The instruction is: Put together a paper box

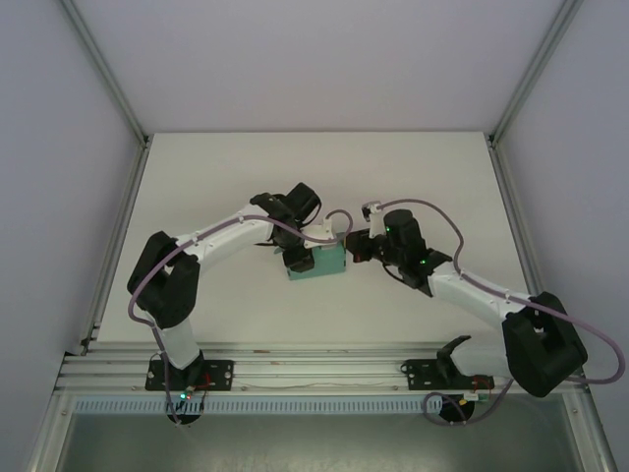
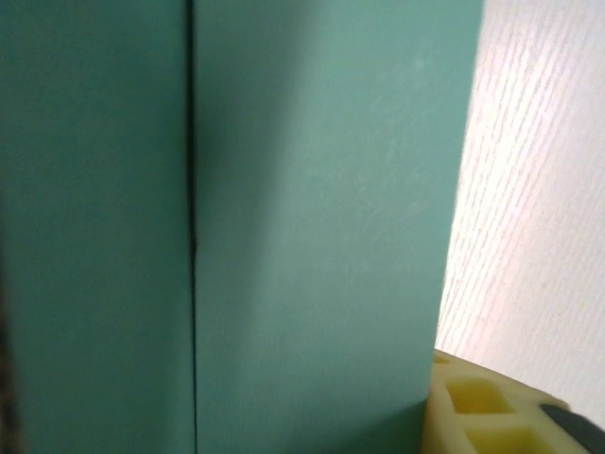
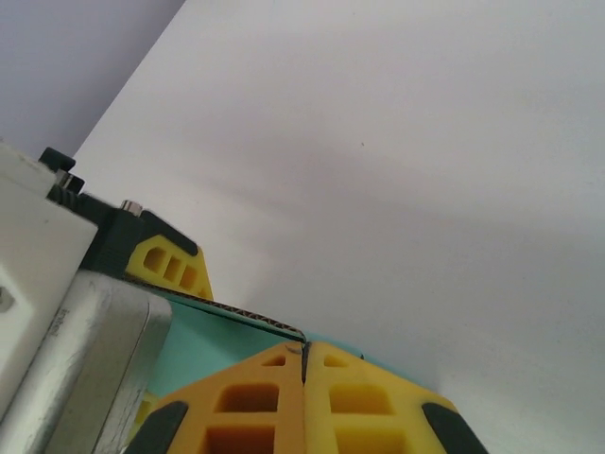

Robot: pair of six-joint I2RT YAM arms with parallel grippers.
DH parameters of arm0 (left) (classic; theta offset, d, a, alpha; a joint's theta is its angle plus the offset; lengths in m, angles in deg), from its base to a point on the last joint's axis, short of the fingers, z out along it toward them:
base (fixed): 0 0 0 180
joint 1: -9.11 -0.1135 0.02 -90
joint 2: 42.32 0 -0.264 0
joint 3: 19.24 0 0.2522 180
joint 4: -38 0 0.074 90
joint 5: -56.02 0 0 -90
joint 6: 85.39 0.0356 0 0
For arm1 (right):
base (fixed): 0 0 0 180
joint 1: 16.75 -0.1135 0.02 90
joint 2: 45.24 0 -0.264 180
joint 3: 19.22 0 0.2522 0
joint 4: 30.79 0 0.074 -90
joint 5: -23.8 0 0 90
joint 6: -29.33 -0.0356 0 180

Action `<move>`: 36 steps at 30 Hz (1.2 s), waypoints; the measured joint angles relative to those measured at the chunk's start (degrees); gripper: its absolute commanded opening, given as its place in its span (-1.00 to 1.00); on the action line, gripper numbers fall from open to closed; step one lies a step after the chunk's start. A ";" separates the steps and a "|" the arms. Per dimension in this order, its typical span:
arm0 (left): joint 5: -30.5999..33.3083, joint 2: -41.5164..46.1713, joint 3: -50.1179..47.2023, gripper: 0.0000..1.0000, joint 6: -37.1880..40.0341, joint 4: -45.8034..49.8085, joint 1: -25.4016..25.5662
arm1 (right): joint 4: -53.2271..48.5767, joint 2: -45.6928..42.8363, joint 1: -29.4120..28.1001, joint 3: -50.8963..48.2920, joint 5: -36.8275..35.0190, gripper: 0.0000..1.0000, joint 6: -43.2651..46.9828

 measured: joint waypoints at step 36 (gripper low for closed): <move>-0.79 -0.35 0.15 -0.25 1.79 -2.29 0.68 | -3.19 -3.19 -2.93 -4.17 -6.32 -0.28 4.57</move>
